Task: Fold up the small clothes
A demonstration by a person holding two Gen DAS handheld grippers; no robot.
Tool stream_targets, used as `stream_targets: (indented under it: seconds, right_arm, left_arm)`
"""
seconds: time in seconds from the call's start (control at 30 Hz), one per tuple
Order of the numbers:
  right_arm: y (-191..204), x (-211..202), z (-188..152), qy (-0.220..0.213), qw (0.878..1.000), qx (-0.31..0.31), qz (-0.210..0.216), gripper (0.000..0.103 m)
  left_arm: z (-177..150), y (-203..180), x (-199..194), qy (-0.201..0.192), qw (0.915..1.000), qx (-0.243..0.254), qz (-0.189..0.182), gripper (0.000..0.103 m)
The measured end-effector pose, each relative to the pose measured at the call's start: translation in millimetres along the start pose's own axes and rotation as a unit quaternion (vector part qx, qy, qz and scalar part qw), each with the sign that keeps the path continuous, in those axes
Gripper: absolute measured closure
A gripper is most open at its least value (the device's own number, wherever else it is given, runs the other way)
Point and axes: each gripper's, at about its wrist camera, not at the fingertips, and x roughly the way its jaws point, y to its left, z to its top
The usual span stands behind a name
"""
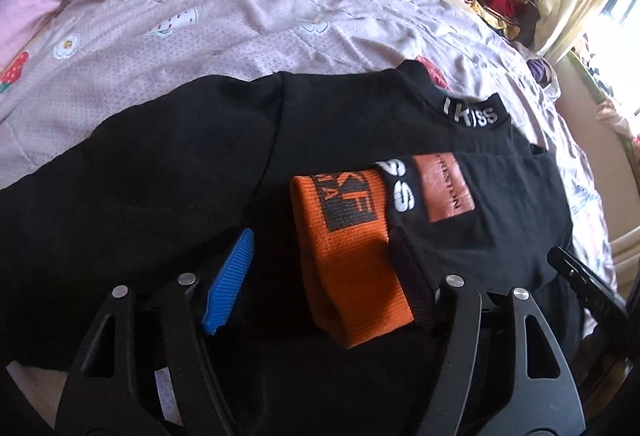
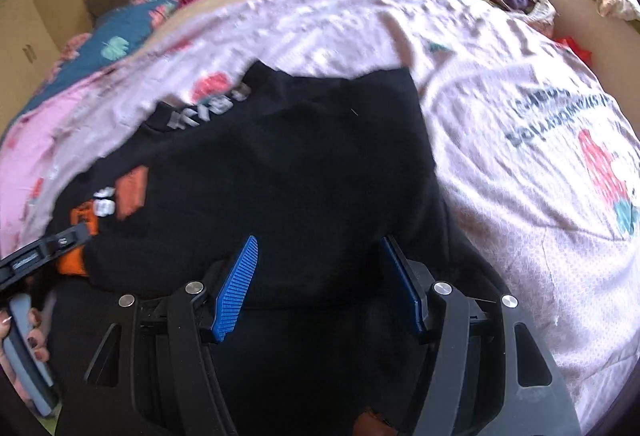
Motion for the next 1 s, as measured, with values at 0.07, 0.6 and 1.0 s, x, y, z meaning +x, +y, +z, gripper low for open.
stream_targets:
  seconds: [0.07,0.6,1.0]
  right_arm:
    - [4.3,-3.8,-1.4,-0.006,1.0,-0.013,-0.003,0.041]
    - [50.9,-82.7,-20.2,-0.079,0.992,-0.063,0.081,0.005]
    - [103.9,-113.7,-26.3,-0.103,0.982,-0.117,0.106,0.005]
  left_arm:
    - [-0.8,-2.0,-2.8,-0.003,1.0,0.005,0.004,0.041]
    - [-15.9,22.8,-72.3,-0.035,0.9988,-0.022,0.027,0.009]
    - [-36.0,68.2,-103.0,-0.049,0.9941,-0.086,0.045,0.009]
